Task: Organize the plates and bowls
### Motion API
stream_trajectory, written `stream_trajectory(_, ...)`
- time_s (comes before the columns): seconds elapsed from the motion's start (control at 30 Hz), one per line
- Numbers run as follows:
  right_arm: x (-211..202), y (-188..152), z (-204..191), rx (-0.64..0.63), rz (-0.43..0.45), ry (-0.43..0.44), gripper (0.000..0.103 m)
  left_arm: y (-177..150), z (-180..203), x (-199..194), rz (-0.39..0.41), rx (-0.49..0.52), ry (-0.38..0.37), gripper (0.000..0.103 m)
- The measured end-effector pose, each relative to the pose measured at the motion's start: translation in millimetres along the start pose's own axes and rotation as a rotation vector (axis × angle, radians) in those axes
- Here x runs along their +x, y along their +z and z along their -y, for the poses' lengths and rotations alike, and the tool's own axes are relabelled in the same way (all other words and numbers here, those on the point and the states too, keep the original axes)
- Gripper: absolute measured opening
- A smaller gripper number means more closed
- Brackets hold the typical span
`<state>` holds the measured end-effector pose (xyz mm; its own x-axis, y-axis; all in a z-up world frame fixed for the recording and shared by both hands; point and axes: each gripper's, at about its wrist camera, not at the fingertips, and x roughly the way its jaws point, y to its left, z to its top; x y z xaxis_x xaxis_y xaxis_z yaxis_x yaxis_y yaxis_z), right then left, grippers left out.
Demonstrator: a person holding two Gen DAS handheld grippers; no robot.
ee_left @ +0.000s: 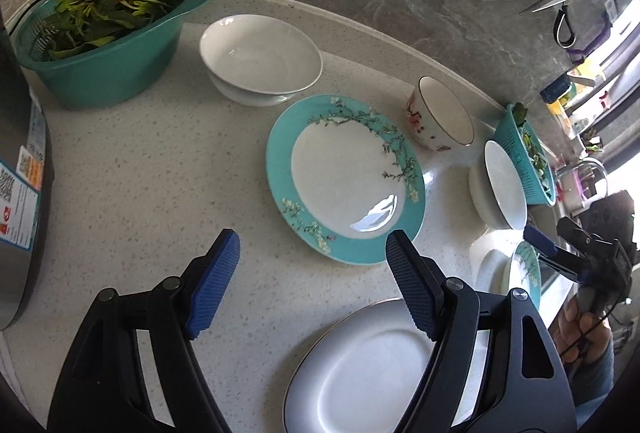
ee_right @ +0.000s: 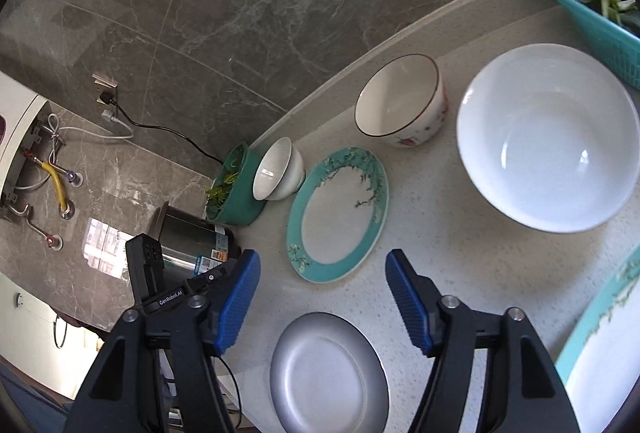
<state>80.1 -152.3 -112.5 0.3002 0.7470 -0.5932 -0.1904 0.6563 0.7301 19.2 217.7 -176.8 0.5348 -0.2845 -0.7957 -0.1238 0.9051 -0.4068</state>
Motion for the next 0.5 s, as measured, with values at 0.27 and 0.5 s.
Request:
stream_trajectory(0.27,24,6,-2,0.007,-0.047,0.006,0.070,10,-5,19,-0.030,-0.011,-0.002,0.074)
stream_trajectory(0.5,44,23,4,0.031,-0.064,0.007,0.070,25,-16,42,-0.066,-0.013,-0.009,0.074)
